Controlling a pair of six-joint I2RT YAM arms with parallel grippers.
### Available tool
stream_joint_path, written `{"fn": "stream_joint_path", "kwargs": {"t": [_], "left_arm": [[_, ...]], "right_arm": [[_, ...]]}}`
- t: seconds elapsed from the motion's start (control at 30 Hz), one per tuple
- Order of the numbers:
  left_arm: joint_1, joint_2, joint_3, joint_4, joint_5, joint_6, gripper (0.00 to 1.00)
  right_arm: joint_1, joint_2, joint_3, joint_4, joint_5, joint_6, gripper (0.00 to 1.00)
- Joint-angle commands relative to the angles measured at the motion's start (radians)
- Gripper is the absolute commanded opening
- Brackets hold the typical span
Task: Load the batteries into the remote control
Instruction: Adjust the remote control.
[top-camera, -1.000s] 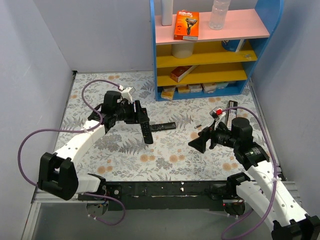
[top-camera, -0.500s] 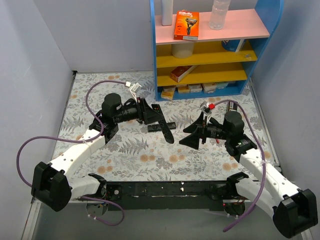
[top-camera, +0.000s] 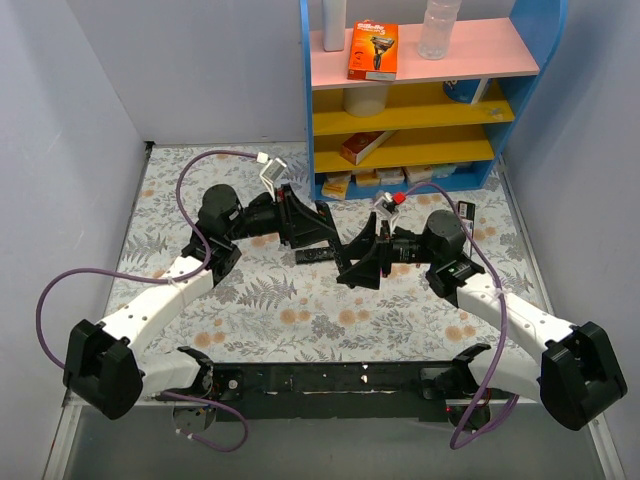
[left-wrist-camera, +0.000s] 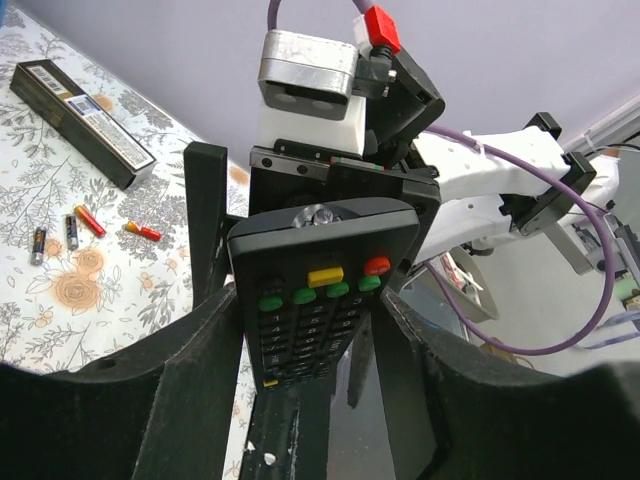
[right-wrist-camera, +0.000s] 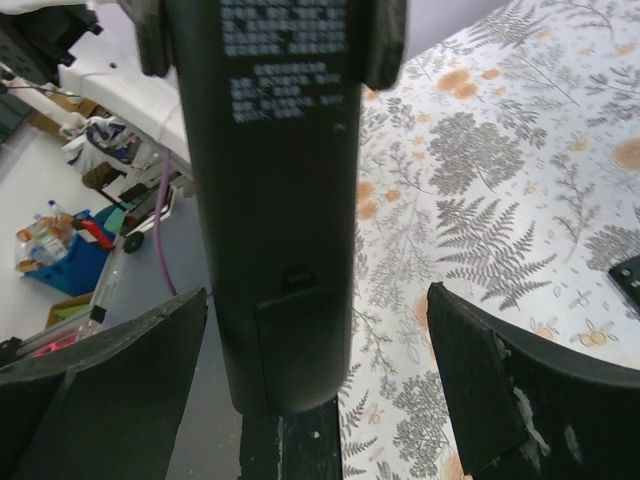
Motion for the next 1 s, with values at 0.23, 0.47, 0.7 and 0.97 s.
{"fn": "stream_joint_path", "kwargs": {"t": [0.23,0.47,0.7,0.97], "left_arm": [[-0.012,0.022,0.057,0.112,0.051,-0.012,0.07],[-0.012,-0.004,0.054,0.034,-0.018,0.011,0.63],[-0.044,-0.125,-0.01,-0.101,-0.321,-0.052,0.98],[-0.205,-0.146,-0.034,-0.243,-0.749,-0.124,0.98]], "right_arm": [[0.028,0.042,0.039,0.252,-0.079,0.124,0.67],[0.03,0.007,0.053,0.071,-0.023,0.018,0.16],[0.101,-0.056,0.16,-0.39,0.353,-0.298,0.1],[0.252,-0.032,0.237,-0.558,0.798,-0.38,0.08]]}}
